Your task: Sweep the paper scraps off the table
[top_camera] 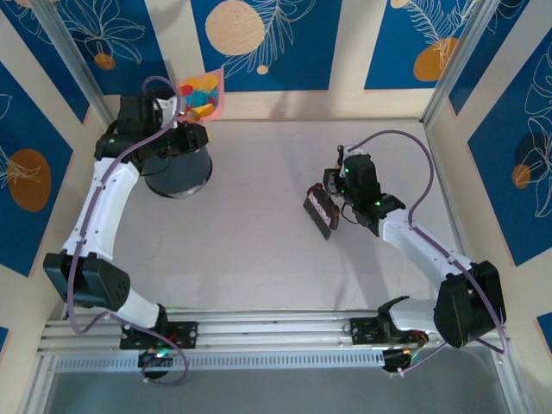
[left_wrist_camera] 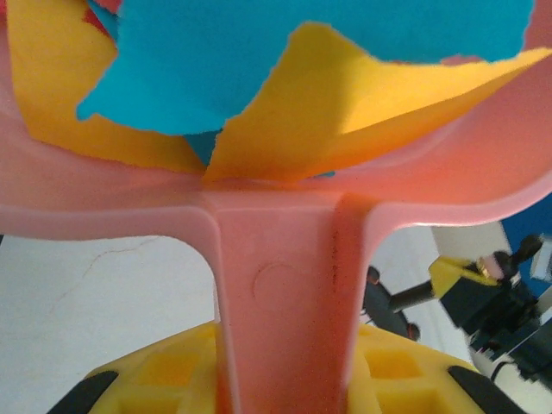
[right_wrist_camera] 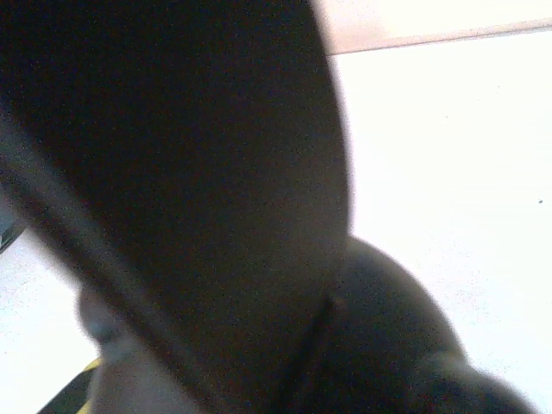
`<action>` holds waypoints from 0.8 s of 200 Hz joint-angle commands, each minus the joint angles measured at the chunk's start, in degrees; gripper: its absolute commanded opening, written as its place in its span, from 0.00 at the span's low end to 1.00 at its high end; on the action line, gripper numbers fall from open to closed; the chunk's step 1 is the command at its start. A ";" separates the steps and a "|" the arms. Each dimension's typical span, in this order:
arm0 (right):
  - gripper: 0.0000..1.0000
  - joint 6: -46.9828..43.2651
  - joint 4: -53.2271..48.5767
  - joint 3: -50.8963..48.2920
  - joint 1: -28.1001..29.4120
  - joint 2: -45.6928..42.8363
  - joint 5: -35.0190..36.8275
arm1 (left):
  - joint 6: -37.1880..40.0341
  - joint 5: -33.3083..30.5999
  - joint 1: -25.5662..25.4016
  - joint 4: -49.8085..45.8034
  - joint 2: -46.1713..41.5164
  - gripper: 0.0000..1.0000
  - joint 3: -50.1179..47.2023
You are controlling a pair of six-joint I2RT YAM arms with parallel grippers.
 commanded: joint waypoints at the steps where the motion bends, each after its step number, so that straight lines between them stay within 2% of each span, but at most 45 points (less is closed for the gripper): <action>1: 0.00 0.79 0.44 1.87 -0.22 0.29 -0.35 | -6.91 4.01 1.77 6.32 -1.83 0.00 -2.24; 75: 0.00 1.16 -0.34 2.13 -0.21 0.62 -0.55 | -24.02 11.76 6.07 24.34 -1.95 0.00 -11.38; 160: 0.00 1.33 -1.22 2.31 -0.14 0.91 -0.42 | -37.93 13.38 8.25 39.55 -2.61 0.00 -19.47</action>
